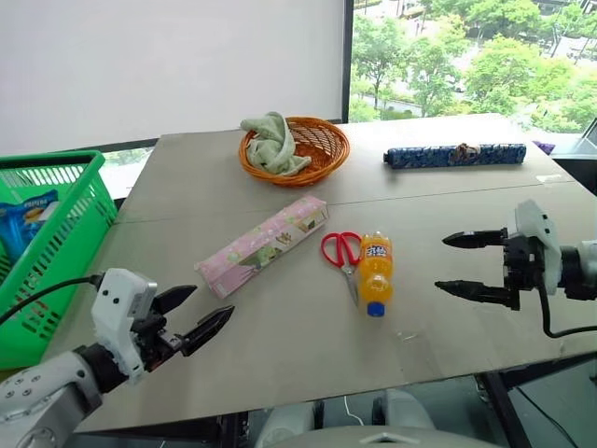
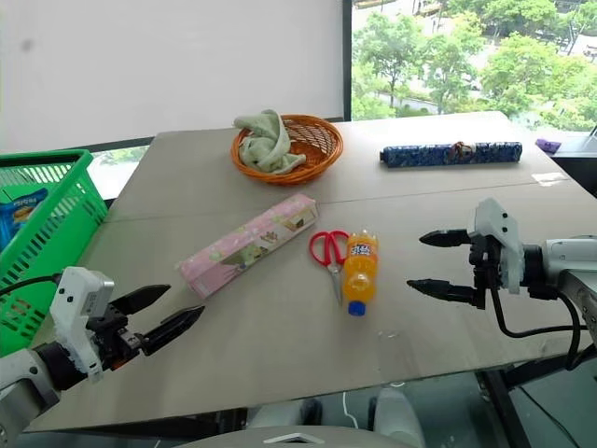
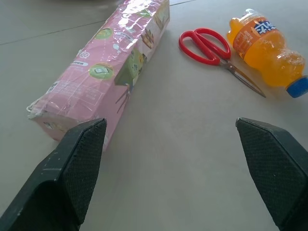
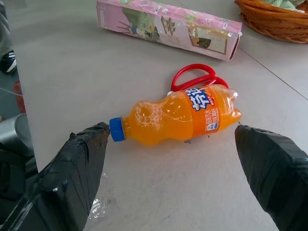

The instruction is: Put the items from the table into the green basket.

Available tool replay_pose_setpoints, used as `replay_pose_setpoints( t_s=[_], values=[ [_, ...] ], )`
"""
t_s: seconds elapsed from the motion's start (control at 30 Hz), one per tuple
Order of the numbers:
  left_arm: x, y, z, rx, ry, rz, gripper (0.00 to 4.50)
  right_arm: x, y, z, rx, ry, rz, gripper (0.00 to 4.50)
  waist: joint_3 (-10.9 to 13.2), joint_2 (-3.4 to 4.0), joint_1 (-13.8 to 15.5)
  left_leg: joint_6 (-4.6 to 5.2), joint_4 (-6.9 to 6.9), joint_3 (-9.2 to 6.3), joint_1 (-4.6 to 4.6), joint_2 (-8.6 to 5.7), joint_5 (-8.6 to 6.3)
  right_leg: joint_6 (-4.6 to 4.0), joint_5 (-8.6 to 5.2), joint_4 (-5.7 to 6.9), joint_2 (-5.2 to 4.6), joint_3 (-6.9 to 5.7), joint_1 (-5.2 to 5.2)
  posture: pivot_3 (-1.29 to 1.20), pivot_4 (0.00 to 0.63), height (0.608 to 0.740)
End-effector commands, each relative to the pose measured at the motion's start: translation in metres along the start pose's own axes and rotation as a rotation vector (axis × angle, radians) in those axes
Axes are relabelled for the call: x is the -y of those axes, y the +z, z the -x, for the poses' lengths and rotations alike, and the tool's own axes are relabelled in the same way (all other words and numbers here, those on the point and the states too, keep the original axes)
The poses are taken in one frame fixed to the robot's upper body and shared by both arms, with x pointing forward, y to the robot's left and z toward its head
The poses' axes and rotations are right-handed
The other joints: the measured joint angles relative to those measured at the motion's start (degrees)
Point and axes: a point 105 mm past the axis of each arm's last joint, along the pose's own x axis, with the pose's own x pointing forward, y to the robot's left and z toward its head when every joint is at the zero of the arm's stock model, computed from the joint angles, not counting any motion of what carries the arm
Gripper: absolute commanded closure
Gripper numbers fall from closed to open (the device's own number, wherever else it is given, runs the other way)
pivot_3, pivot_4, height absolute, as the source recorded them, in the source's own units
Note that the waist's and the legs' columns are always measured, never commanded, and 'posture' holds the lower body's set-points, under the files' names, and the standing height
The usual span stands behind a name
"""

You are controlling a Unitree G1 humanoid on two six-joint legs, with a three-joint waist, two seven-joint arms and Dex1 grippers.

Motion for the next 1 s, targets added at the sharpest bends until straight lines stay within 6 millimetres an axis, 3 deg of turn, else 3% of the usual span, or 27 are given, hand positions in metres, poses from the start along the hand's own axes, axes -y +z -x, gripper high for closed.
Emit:
replay_pose_setpoints(
  t_s=[0.03,0.2,0.4,0.63,0.87,1.0],
  values=[
    [0.001,0.008,-0.002,0.034,-0.012,-0.048,0.07,0.000,0.013,0.000,0.043,-0.017,0.053,0.00,0.0,-0.04,0.0,0.05,0.00,0.03,0.00,-0.01,-0.03,0.00,0.01,0.00,-0.02,0.02,0.00,0.03,0.000,0.740],
    [-0.012,0.029,-0.015,0.103,0.003,-0.094,0.07,-0.012,0.035,-0.024,0.149,0.027,0.087,0.00,0.0,-0.06,0.2,0.25,-0.04,0.10,0.02,0.05,-0.22,-0.02,0.04,0.07,0.09,0.04,-0.08,0.02,0.000,0.740],
    [-0.038,0.049,-0.040,-0.005,0.090,-0.314,0.07,-0.030,0.061,-0.036,0.226,0.124,0.127,0.00,0.0,-0.12,0.2,0.11,-0.04,0.12,0.05,0.19,-0.35,-0.03,0.03,0.07,0.30,-0.03,-0.07,0.01,0.000,0.740],
    [-0.054,0.038,-0.070,-0.256,-0.021,-0.354,0.07,-0.038,0.074,-0.036,0.240,0.154,0.174,0.00,0.0,-0.13,0.0,0.27,-0.01,0.49,0.08,0.14,-0.45,0.00,0.04,0.04,0.32,0.09,-0.13,-0.03,0.000,0.740],
    [0.008,0.067,-0.104,-0.155,-0.363,-0.334,0.07,-0.038,0.066,-0.035,0.219,0.117,0.152,0.00,0.1,-0.23,-0.1,0.43,-0.01,0.64,-0.08,0.16,-0.50,-0.10,0.10,0.03,0.21,0.24,-0.34,-0.07,0.000,0.740],
    [0.022,0.072,-0.132,-0.190,-0.311,-0.259,0.07,-0.038,0.064,-0.031,0.208,0.087,0.151,0.00,0.1,-0.29,-0.3,0.66,0.01,0.65,-0.10,0.16,-0.38,0.00,0.08,0.04,0.38,0.23,-0.35,-0.11,0.000,0.740]
  ],
)
